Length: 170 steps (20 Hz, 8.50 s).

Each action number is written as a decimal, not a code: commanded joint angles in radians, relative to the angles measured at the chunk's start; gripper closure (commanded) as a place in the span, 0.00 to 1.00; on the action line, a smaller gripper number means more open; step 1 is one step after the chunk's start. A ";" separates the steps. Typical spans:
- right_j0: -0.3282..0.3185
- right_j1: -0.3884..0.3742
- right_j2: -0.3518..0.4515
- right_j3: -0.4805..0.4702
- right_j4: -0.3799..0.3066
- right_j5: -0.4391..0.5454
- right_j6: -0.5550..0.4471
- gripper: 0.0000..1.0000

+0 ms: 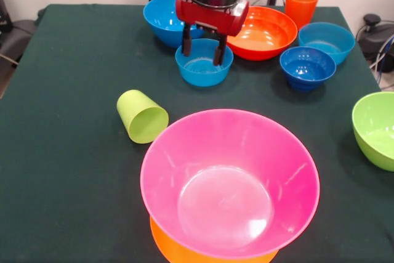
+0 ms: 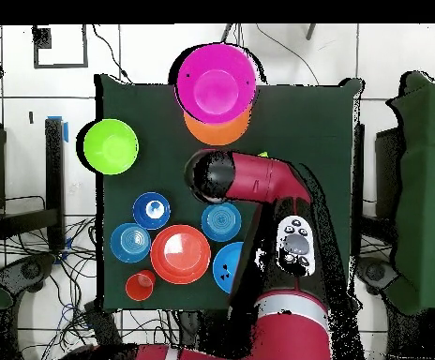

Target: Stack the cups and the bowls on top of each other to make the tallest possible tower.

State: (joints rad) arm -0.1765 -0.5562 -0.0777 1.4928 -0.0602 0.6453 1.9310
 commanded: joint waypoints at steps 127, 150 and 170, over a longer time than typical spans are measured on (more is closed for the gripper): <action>-0.111 0.749 0.036 -1.313 0.172 0.453 -0.735 0.00; -0.139 0.751 -0.018 -1.360 0.255 0.520 -0.861 0.00; -0.205 0.800 -0.503 -1.461 0.721 0.565 -1.041 0.00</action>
State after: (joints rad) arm -0.3561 0.2385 -0.4252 0.0415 0.5413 1.1114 1.2523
